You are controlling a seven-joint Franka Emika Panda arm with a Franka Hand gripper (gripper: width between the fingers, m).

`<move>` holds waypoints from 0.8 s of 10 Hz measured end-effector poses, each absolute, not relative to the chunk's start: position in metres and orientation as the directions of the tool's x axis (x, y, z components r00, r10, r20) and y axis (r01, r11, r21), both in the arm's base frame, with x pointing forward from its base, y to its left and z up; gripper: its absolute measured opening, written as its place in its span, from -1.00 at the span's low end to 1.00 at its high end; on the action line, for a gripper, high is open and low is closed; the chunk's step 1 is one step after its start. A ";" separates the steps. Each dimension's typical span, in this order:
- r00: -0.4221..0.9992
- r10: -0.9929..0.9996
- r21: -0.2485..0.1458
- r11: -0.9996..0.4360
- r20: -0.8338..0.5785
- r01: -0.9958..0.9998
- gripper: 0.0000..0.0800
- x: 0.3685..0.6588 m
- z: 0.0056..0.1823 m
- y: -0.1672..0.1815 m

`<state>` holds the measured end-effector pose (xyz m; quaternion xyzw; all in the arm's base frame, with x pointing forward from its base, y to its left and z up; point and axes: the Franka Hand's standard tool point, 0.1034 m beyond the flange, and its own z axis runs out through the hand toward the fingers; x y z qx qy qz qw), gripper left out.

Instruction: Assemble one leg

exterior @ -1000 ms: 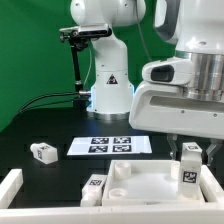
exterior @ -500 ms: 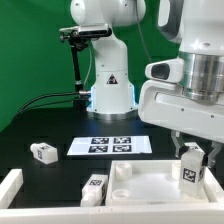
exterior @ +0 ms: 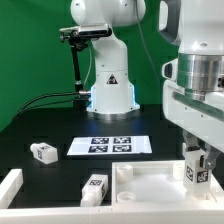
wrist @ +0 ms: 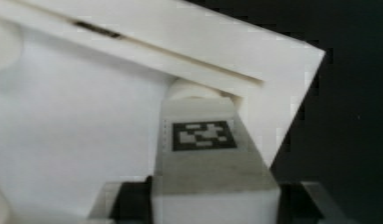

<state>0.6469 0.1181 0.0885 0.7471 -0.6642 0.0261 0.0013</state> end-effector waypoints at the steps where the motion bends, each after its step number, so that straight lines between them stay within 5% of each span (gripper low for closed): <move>1: -0.028 -0.999 -0.064 0.026 0.025 -0.998 -0.27 0.646 0.088 0.124; 3: -0.167 -0.986 -0.106 0.166 -0.005 -0.980 -0.27 0.644 0.089 0.124; 5: -0.120 -0.993 -0.104 0.119 0.002 -0.987 -0.20 0.644 0.088 0.124; 6: -0.105 -0.994 -0.103 0.104 0.005 -0.989 0.25 0.644 0.088 0.124; 7: 0.108 -0.994 -0.081 -0.110 0.032 -0.991 0.25 0.643 0.089 0.121; 8: 0.291 -0.955 -0.071 -0.294 0.054 -0.953 0.55 0.643 0.088 0.119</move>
Offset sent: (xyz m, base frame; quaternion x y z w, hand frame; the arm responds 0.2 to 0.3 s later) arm 0.0000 0.0000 0.0000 0.0000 0.0000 0.1296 0.9916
